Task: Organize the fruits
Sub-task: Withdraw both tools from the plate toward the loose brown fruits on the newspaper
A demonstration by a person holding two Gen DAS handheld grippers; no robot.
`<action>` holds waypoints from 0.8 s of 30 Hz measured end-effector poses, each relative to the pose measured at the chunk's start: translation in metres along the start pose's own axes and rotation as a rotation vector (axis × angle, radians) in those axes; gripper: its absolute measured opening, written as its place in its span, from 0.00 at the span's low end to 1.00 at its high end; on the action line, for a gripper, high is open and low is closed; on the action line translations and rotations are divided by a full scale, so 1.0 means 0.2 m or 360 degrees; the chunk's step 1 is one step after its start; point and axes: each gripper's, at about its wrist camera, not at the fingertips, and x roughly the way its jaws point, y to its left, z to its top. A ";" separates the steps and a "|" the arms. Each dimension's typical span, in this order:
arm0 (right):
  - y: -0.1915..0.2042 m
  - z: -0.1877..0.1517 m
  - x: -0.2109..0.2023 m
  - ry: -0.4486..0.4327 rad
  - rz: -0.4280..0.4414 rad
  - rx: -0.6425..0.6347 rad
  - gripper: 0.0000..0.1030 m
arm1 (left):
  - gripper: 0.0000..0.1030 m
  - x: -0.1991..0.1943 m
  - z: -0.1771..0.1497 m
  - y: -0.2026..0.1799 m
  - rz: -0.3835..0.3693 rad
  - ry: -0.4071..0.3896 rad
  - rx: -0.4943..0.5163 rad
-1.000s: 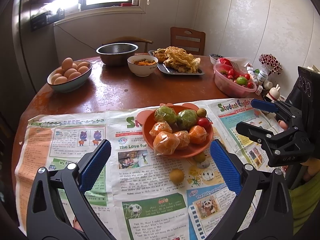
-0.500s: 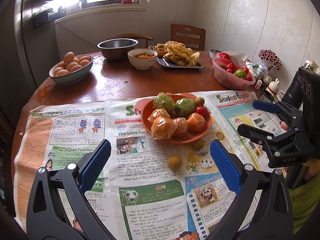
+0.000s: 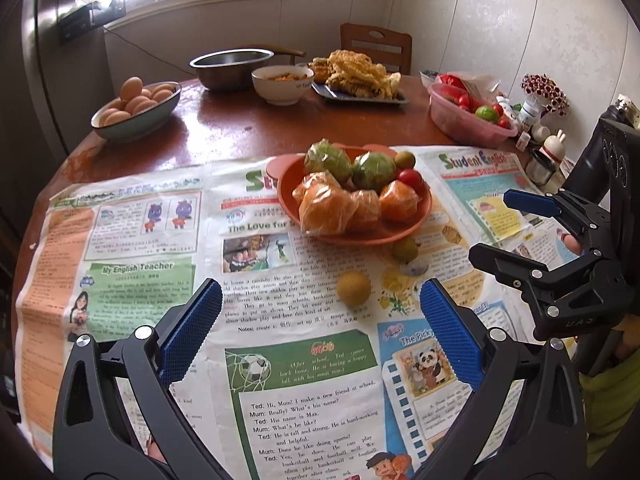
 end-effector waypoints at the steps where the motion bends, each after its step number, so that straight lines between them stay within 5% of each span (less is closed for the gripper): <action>1: 0.00 -0.01 0.01 0.0008 -0.0003 0.0000 0.96 | 0.91 0.01 -0.01 0.00 0.0006 0.0010 0.0000; 13: 0.00 -0.05 0.09 0.0078 -0.0011 -0.0005 0.96 | 0.88 0.15 -0.05 -0.03 -0.0053 0.0111 0.0064; 19: -0.03 -0.06 0.11 0.0101 -0.0015 0.0005 0.96 | 0.76 0.20 -0.04 -0.05 -0.0101 0.0136 0.0074; 24: -0.04 -0.06 0.14 0.0111 0.0004 0.0012 0.96 | 0.53 0.25 -0.02 -0.07 -0.0153 0.0169 0.0113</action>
